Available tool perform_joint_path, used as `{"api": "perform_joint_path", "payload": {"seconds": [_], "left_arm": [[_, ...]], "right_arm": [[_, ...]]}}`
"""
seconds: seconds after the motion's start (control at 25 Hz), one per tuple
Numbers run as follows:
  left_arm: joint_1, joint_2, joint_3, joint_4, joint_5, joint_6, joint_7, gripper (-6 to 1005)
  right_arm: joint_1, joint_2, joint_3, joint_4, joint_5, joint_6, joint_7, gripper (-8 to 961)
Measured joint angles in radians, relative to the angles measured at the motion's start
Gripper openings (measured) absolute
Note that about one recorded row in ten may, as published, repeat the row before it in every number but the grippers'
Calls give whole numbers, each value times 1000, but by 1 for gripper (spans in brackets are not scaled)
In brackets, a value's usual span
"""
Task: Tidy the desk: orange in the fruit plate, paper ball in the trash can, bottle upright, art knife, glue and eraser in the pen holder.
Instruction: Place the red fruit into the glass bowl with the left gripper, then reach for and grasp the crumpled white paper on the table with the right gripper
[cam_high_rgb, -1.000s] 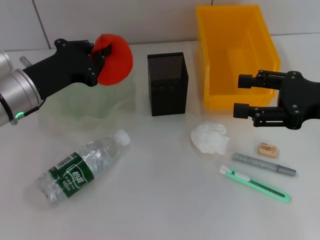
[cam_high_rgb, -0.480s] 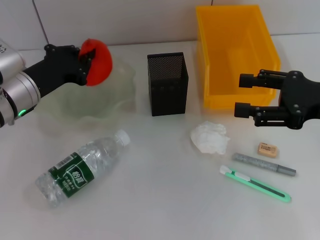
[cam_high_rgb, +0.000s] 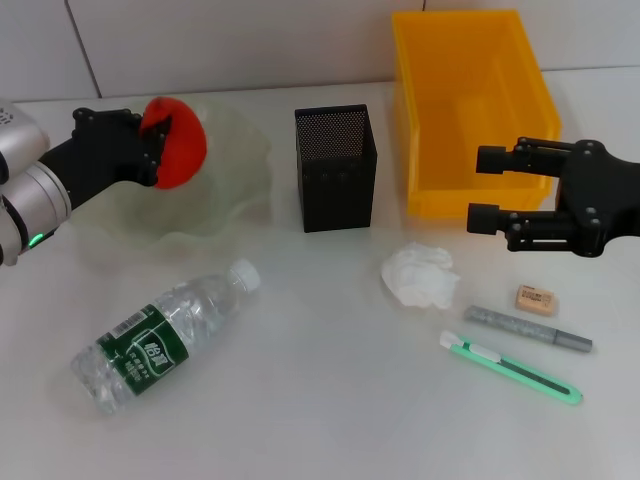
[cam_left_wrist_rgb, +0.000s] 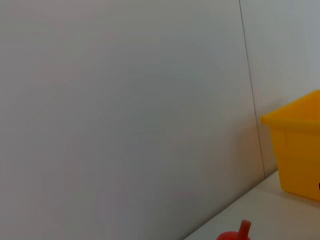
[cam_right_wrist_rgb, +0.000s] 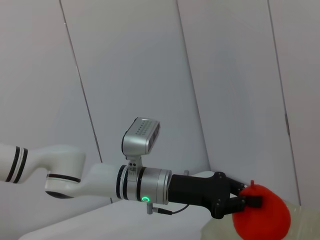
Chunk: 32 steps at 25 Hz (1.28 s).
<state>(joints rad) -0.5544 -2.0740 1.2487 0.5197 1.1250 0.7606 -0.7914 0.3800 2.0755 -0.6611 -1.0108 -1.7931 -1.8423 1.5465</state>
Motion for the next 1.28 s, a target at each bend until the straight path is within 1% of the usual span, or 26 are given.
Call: {"api": "perform_joint_path", "payload": {"seconds": [0.12,0.32,0.56,0.76,1.0,1.16,1.28], "left_arm": [[-2,-1,0,-1,0,-1,1,61],[-7,-4,0,-1,-12,-13,0,93],[-7,-4,1,-1,-45,-19,1,318],[-6,-3,6,-1,-47,-26,2,570],[9,-3,6,4,-48,-19,22,773],[17,0,10,6,-48,16,5,820],[40,3,11,30,-48,71,-29,855]], "right_arm": [[2,0,0,0,0,0,3,789],[-2,0,0,0,0,0,6,789],[-8,1,1,0,1,-7,6,789],[-9,1,9,0,2,-13,6,789],[-9,2,10,4,2,-21,6,789],[-10,2,11,4,3,-29,5,789],[-11,2,16,2,3,-29,5,789]]}}
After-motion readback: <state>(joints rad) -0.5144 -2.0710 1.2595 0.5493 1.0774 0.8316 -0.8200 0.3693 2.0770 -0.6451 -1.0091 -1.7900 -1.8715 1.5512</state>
